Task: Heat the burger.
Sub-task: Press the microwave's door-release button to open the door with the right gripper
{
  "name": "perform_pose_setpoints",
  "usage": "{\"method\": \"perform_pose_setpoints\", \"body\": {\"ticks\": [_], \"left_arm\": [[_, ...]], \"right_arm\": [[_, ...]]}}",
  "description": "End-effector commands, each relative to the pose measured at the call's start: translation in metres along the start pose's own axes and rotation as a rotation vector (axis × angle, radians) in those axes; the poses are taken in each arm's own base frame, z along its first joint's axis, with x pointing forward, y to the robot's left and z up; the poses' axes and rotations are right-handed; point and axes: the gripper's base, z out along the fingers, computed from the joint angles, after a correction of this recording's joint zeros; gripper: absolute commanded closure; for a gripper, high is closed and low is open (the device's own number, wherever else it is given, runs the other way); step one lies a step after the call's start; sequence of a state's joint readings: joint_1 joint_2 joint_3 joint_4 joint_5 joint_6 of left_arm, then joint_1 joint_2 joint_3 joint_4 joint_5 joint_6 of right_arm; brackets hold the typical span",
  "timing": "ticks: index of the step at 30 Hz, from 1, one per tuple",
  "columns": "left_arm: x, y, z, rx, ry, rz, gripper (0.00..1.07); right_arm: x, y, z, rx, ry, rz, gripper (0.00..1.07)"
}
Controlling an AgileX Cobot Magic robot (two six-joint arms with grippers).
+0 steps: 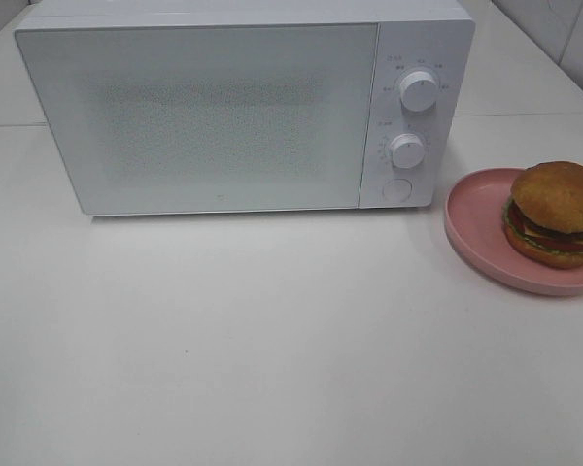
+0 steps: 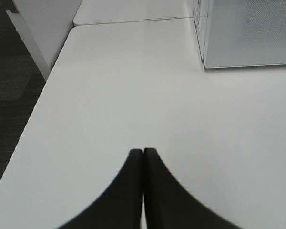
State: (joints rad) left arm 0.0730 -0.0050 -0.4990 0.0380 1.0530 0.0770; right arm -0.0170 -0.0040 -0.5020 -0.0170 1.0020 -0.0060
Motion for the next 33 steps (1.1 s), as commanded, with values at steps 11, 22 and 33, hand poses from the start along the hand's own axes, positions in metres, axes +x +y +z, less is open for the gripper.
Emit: {"method": "perform_pose_setpoints", "body": {"ticks": [11, 22, 33], "left_arm": [[0.0006, -0.0003, -0.0028, 0.003, -0.034, -0.001, 1.06], [0.0006, -0.0003, -0.0028, 0.003, -0.034, -0.001, 1.06], [0.0006, -0.0003, -0.0028, 0.003, -0.034, -0.001, 1.06]], "right_arm": [[0.0021, -0.0002, -0.0023, 0.008, -0.021, 0.008, 0.4], [0.0021, -0.0002, -0.0023, 0.008, -0.021, 0.008, 0.4], [0.0021, -0.0002, -0.0023, 0.008, -0.021, 0.008, 0.4]]}}
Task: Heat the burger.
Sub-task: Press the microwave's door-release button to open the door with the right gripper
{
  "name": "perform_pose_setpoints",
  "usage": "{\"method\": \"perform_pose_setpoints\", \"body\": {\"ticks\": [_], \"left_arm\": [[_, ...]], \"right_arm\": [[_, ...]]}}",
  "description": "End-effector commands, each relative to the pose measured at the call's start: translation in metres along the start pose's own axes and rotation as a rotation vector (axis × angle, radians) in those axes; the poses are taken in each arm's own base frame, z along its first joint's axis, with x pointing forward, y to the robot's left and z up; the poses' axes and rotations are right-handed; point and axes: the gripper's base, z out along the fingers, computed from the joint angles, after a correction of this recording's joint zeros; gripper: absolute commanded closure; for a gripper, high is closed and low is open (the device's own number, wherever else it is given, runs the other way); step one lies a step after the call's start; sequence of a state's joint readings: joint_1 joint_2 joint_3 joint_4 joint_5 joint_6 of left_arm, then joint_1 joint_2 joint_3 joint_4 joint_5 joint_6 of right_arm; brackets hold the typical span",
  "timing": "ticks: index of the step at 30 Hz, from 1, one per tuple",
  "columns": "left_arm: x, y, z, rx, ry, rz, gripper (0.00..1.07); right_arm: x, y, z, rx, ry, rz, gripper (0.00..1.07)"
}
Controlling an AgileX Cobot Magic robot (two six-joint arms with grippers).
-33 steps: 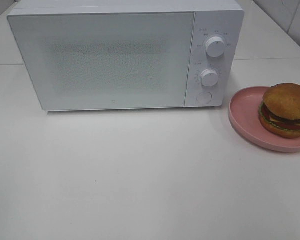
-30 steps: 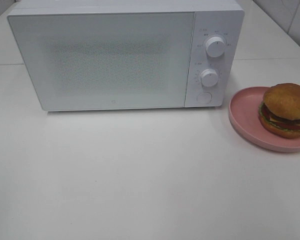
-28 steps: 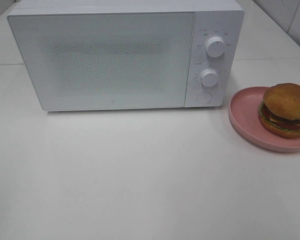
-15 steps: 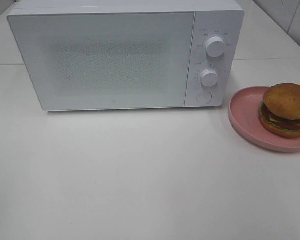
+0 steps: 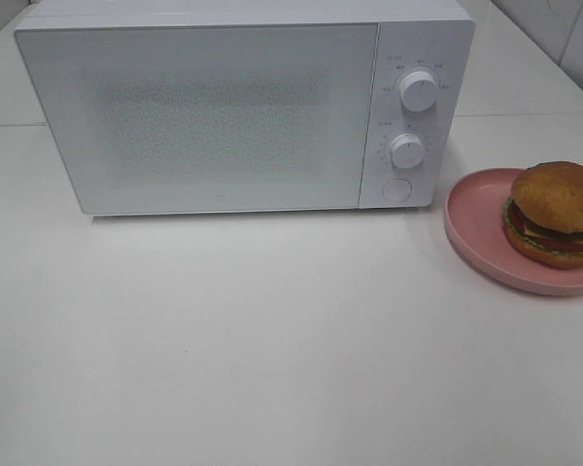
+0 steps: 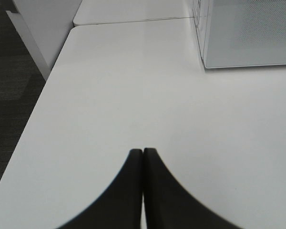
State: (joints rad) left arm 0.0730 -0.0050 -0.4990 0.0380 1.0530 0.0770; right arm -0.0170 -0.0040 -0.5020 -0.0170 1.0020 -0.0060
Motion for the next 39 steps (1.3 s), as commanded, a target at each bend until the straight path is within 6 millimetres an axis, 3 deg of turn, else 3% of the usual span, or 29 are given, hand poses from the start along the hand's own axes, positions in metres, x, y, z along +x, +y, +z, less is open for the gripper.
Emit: {"method": "perform_pose_setpoints", "body": {"ticks": [1, 39], "left_arm": [[0.0006, -0.0003, -0.0028, 0.003, -0.034, -0.001, 1.06], [0.0006, -0.0003, -0.0028, 0.003, -0.034, -0.001, 1.06]], "right_arm": [[0.0021, -0.0002, -0.0023, 0.008, -0.021, 0.008, 0.4], [0.0021, -0.0002, -0.0023, 0.008, -0.021, 0.008, 0.4]]}}
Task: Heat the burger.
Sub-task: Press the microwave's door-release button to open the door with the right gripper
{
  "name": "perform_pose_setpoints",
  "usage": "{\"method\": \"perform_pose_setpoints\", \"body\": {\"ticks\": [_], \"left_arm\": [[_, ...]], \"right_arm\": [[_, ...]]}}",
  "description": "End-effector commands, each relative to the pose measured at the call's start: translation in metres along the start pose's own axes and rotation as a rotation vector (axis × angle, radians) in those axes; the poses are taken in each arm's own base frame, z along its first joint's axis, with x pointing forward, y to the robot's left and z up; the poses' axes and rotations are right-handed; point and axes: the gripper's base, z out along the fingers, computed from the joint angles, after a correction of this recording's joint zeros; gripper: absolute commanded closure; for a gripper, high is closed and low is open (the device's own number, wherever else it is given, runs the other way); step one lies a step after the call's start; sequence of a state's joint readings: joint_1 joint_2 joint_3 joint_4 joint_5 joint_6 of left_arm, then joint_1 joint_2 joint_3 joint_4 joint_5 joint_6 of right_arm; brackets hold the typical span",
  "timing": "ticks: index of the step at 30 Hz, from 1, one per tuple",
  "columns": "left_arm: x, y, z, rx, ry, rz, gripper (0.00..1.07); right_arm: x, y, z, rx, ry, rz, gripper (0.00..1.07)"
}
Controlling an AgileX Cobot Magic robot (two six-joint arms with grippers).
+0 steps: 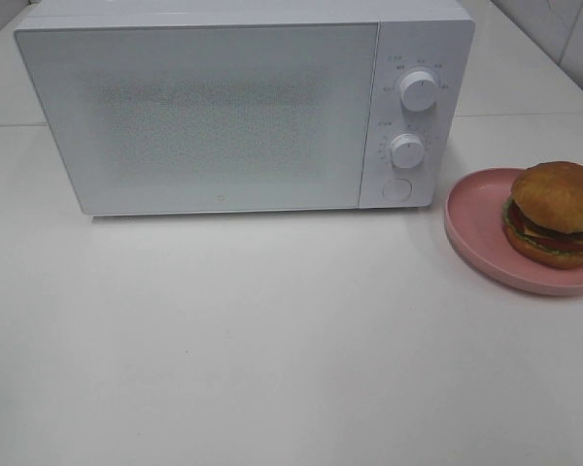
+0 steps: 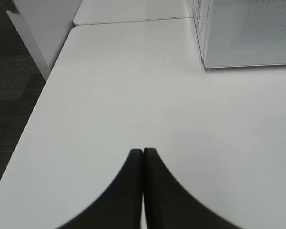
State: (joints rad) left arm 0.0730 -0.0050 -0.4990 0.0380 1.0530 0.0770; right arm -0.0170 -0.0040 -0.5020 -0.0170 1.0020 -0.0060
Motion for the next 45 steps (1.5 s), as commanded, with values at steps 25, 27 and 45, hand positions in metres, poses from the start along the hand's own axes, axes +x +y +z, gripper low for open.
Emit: {"method": "perform_pose_setpoints", "body": {"ticks": [25, 27, 45], "left_arm": [[0.001, 0.0, -0.003, 0.003, -0.034, -0.001, 1.06], [0.001, 0.0, -0.003, 0.003, -0.034, -0.001, 1.06], [0.001, 0.0, -0.003, 0.003, -0.034, -0.001, 1.06]], "right_arm": [[-0.067, 0.001, 0.059, -0.009, -0.078, 0.007, 0.49], [-0.07, 0.001, 0.065, -0.009, -0.077, 0.007, 0.49], [-0.097, 0.002, 0.173, -0.009, -0.072, 0.008, 0.85]]}}
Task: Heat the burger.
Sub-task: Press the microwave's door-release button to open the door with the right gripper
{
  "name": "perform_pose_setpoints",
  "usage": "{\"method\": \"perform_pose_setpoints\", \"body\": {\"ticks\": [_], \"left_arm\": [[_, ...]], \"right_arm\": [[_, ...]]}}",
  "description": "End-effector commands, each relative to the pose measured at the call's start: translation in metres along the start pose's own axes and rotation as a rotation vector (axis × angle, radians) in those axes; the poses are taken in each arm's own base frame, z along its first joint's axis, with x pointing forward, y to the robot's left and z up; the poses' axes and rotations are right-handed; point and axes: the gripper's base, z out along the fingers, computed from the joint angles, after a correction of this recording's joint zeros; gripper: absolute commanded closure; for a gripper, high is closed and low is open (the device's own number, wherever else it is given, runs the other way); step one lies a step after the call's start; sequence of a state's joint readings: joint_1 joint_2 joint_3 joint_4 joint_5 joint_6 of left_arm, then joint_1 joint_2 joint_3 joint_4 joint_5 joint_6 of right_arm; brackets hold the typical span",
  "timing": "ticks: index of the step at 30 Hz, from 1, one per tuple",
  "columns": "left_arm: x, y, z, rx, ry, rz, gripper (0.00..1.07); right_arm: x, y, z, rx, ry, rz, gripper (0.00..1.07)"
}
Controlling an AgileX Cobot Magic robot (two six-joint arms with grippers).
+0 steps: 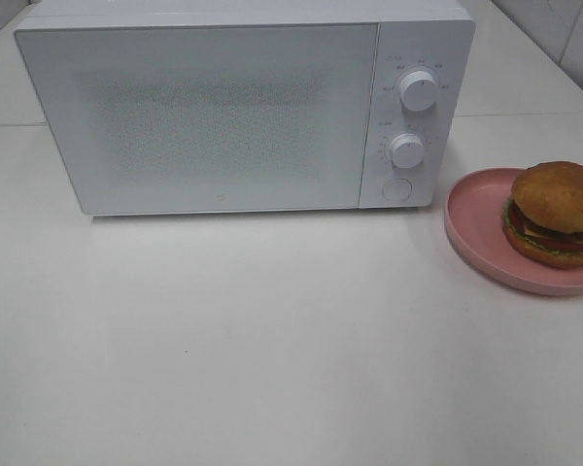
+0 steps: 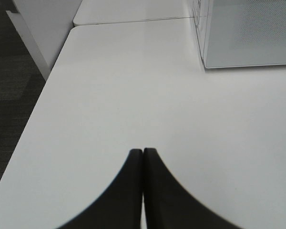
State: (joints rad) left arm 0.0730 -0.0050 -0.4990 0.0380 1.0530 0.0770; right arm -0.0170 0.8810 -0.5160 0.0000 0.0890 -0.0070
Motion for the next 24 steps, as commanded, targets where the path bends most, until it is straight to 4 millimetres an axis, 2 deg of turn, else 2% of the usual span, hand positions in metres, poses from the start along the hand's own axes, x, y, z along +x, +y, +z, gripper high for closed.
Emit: {"method": "perform_pose_setpoints", "body": {"ticks": [1, 2, 3, 4, 11, 13, 14, 16, 17, 19, 20, 21, 22, 24], "left_arm": [[0.001, 0.0, -0.003, 0.003, -0.034, -0.001, 1.06], [0.001, 0.0, -0.003, 0.003, -0.034, -0.001, 1.06], [0.001, 0.0, -0.003, 0.003, -0.034, -0.001, 1.06], [0.001, 0.0, -0.003, 0.003, -0.034, -0.001, 1.06], [0.001, 0.0, -0.003, 0.003, -0.034, -0.001, 1.06], [0.001, 0.0, -0.003, 0.003, -0.034, -0.001, 1.06], [0.001, 0.0, -0.003, 0.003, -0.034, -0.001, 1.06], [0.001, 0.0, -0.003, 0.003, -0.034, -0.001, 1.06], [0.001, 0.0, -0.003, 0.003, -0.034, -0.001, 1.06], [0.001, 0.0, -0.003, 0.003, -0.034, -0.001, 1.06], [0.001, 0.0, -0.003, 0.003, -0.034, -0.001, 1.06], [0.001, 0.0, -0.003, 0.003, -0.034, -0.001, 1.06], [0.001, 0.0, -0.003, 0.003, -0.034, -0.001, 1.06], [0.001, 0.0, -0.003, 0.003, -0.034, -0.001, 1.06]], "right_arm": [[-0.003, -0.001, 0.017, 0.006, -0.028, 0.001, 0.88], [-0.001, -0.001, 0.028, 0.006, -0.016, 0.001, 0.92], [-0.001, -0.001, 0.028, 0.006, -0.016, 0.001, 0.92], [0.002, -0.001, 0.038, 0.005, 0.0, 0.001, 0.96], [0.008, 0.011, 0.061, -0.041, 0.009, -0.019, 1.07], [0.012, 0.026, 0.069, -0.096, 0.018, -0.052, 1.07], [0.012, 0.026, 0.069, -0.096, 0.018, -0.052, 1.07], [0.018, 0.045, 0.076, -0.166, 0.032, -0.089, 1.07], [0.018, 0.045, 0.076, -0.166, 0.032, -0.089, 1.07], [0.024, 0.064, 0.082, -0.23, 0.037, -0.124, 1.07], [0.024, 0.064, 0.082, -0.23, 0.037, -0.124, 1.07], [0.028, 0.076, 0.086, -0.269, 0.035, -0.143, 1.07], [0.028, 0.076, 0.086, -0.269, 0.035, -0.143, 1.07], [0.035, 0.093, 0.09, -0.325, 0.024, -0.169, 1.07]]}}
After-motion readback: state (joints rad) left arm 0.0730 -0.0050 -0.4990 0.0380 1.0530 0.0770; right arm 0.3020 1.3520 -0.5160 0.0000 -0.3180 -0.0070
